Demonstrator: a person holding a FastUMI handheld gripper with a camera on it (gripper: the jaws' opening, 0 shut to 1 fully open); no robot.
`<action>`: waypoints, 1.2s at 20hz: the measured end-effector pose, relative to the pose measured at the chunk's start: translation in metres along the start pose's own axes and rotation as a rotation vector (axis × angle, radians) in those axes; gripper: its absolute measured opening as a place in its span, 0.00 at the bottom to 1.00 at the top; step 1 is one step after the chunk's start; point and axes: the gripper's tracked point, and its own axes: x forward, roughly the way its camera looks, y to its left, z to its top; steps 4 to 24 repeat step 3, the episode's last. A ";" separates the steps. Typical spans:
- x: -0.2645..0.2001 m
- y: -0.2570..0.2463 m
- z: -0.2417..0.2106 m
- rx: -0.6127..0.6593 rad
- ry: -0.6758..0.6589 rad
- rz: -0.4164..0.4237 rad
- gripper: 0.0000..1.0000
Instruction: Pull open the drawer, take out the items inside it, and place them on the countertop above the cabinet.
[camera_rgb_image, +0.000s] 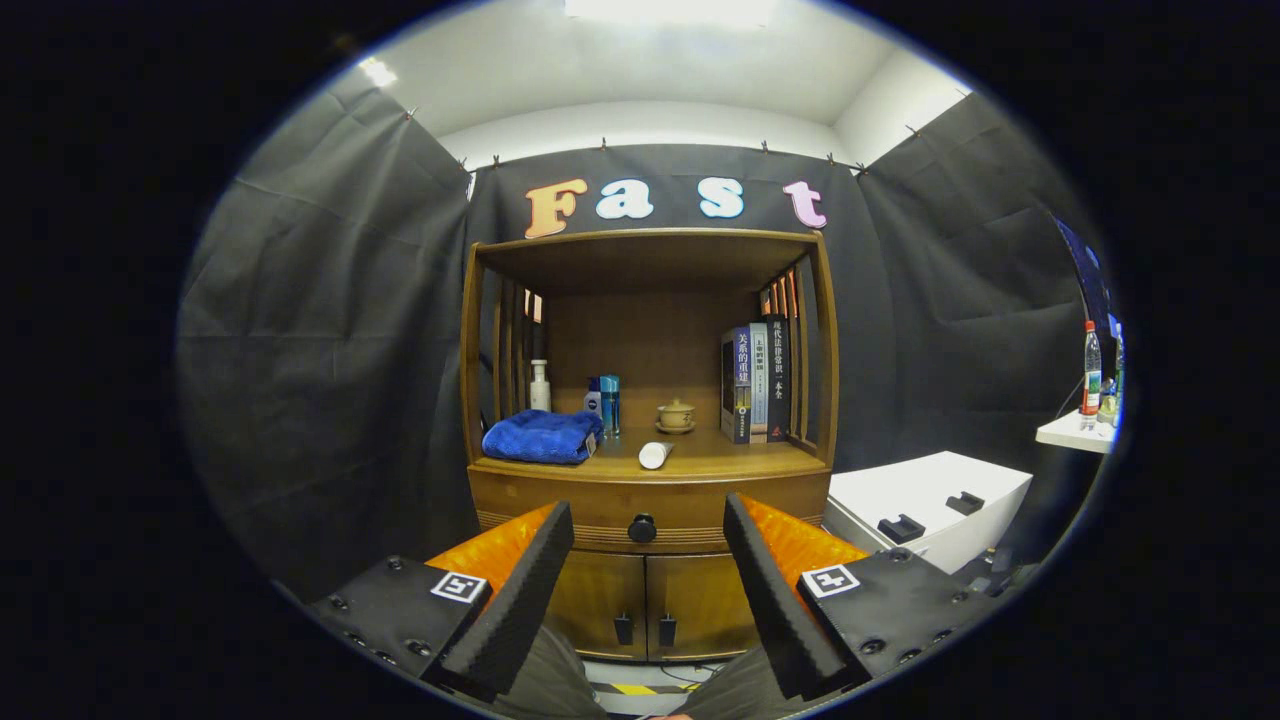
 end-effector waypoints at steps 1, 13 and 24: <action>0.000 0.000 -0.001 0.000 -0.001 0.000 0.98; -0.001 0.000 -0.001 0.000 0.000 0.000 0.98; -0.001 0.000 -0.001 0.000 0.000 0.000 0.98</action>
